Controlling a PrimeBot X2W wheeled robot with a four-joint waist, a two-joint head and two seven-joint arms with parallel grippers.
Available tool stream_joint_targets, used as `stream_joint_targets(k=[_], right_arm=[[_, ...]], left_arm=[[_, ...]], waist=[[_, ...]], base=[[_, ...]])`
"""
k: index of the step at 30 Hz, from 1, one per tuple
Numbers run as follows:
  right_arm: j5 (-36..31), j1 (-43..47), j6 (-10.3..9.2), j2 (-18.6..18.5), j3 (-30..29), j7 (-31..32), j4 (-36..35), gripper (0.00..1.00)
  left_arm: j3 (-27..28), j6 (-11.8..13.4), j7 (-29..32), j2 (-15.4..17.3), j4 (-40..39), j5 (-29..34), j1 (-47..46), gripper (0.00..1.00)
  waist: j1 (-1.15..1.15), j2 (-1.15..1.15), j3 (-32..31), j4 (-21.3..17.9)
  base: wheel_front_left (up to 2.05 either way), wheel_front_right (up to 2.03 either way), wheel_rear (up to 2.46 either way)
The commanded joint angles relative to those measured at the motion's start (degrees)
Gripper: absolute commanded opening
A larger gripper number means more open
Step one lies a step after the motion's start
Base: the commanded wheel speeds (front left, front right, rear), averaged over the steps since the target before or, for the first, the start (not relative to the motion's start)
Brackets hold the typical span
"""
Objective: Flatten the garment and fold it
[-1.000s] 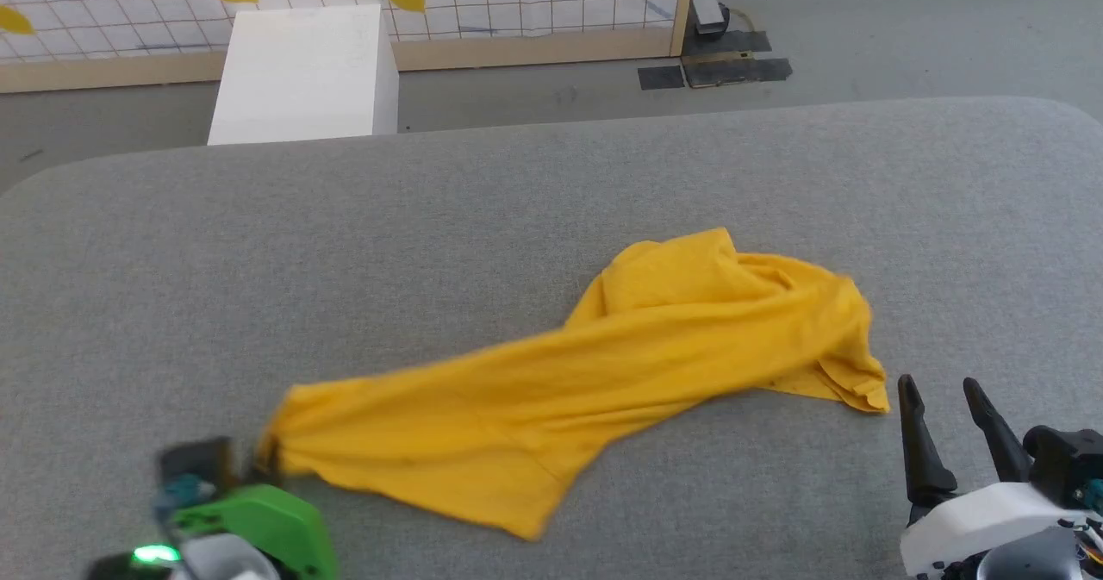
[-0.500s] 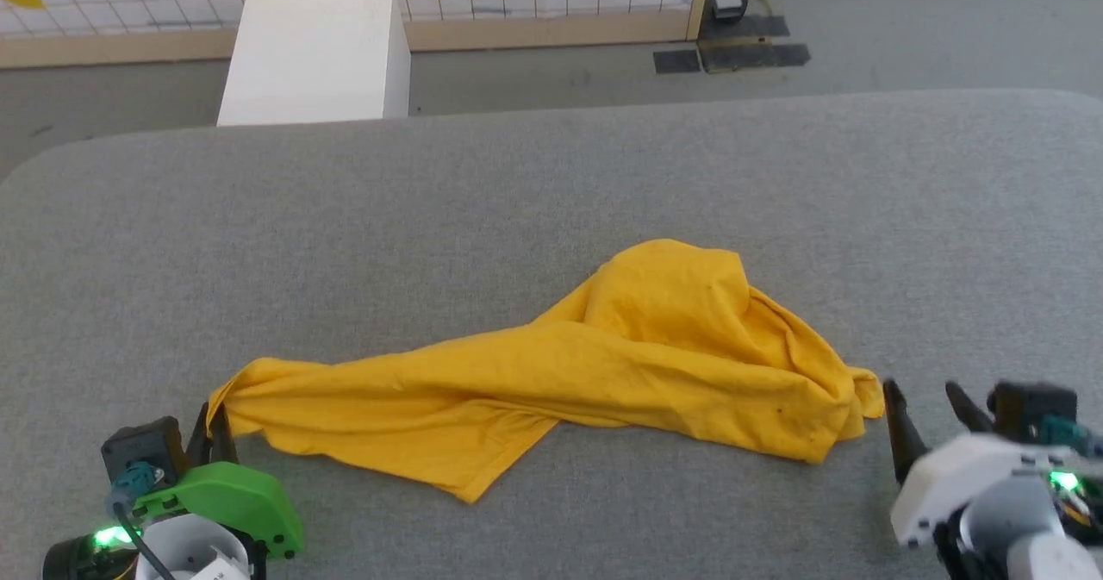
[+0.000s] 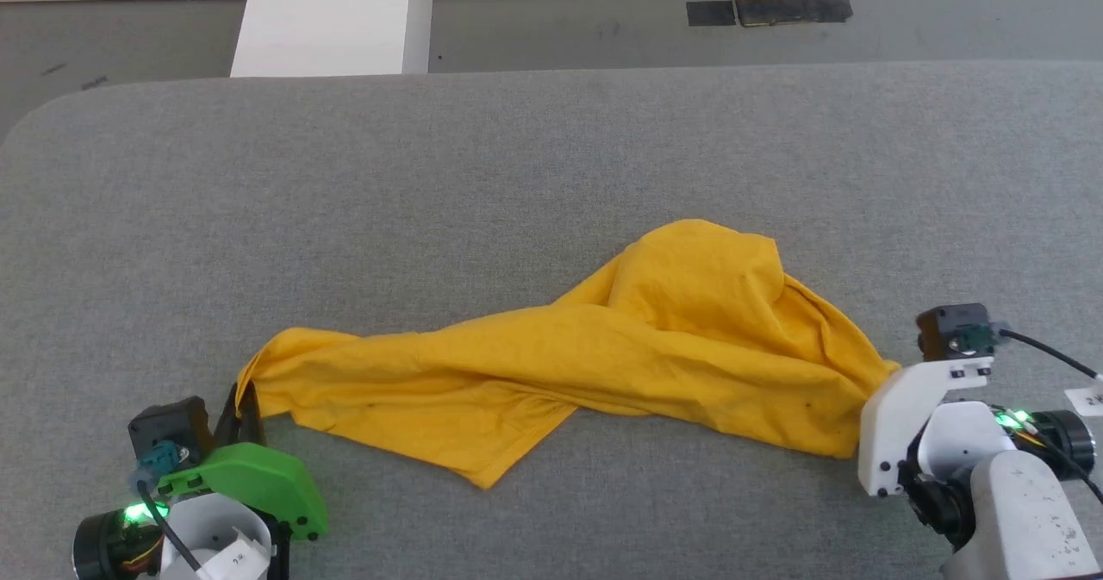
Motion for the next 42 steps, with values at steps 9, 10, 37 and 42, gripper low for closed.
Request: stream_joint_targets(k=[9,10,37,42], right_arm=[[5.2,4.7,-0.09,0.1,-6.9,-6.2,-13.1,0.0],[5.6,5.5,-0.09,0.2,-8.2,-6.6,-15.3,0.0],[15.9,-15.1,-0.09,-14.9,-5.3,15.8,-35.1,0.0],[12.5,-30.9,-0.09,-18.4,1.5,16.7,-26.9,0.0]], left_arm=[[1.3,-1.0,-4.0,0.9,-1.8,-1.5,-1.5,0.0],[1.7,-1.1,-4.5,0.9,-2.6,-2.0,-1.6,0.0],[2.6,-8.0,12.5,7.4,-21.5,-16.9,-25.3,0.0],[2.9,-7.4,12.6,8.5,-14.8,-16.4,-40.7,0.0]], waist=[[0.0,0.0,-4.7,-0.6],[0.0,0.0,-5.2,-0.7],[0.0,0.0,-0.9,-3.7],[0.0,0.0,7.1,-4.0]], base=[[0.0,0.0,0.0],[0.0,0.0,0.0],[0.0,0.0,0.0],[0.0,0.0,0.0]])
